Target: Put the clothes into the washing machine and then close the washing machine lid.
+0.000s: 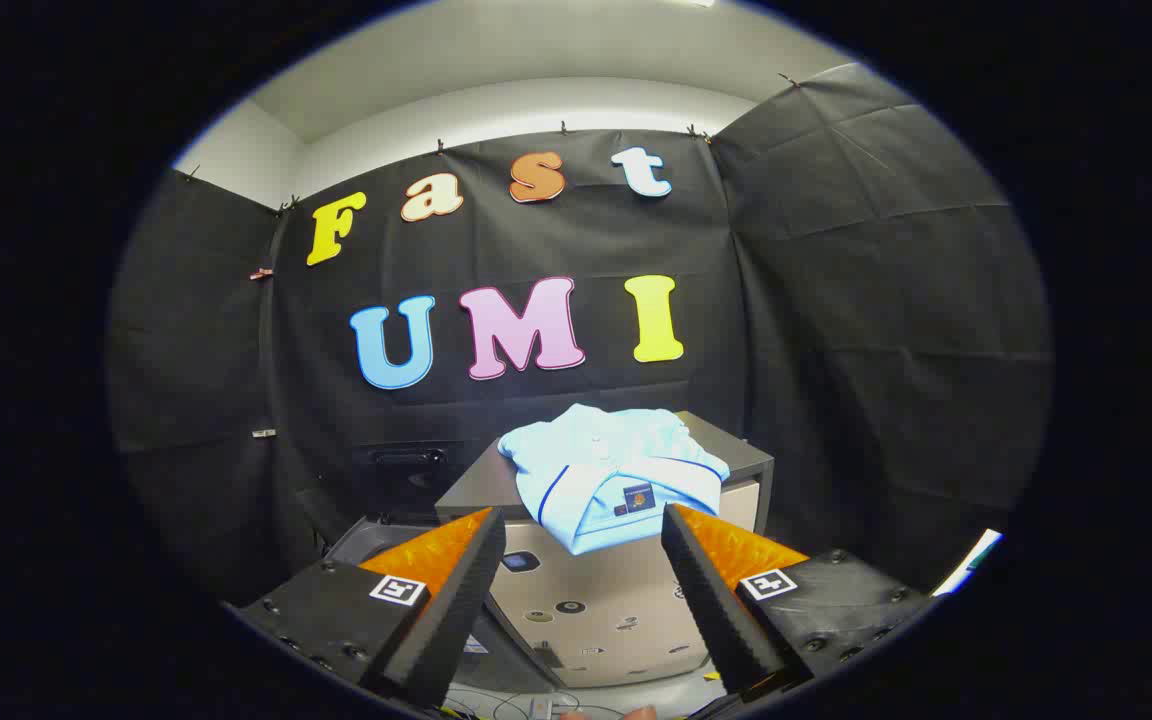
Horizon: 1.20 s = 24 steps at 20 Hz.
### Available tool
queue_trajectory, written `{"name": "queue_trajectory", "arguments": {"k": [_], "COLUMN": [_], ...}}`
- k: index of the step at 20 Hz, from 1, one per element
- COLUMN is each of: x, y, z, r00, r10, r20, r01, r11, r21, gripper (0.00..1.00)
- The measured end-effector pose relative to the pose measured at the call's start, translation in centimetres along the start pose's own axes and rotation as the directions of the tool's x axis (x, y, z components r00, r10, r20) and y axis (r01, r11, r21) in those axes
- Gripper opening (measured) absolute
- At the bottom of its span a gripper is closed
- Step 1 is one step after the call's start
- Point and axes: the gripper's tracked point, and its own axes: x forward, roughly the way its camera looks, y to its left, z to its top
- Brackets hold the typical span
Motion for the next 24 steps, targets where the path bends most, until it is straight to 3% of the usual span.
{"name": "queue_trajectory", "arguments": {"k": [6, 20, 24], "x": [0.2, 3.4, 4.2], "y": [0.0, 3.1, 4.4], "z": [0.6, 0.4, 0.7], "r00": [1.000, 1.000, 0.999], "r10": [-0.009, -0.009, -0.003], "r20": [0.028, -0.014, -0.035], "r01": [0.010, 0.009, 0.001], "r11": [0.998, 1.000, 0.999], "r21": [-0.058, -0.016, -0.054], "gripper": [0.98, 0.98, 0.98]}}
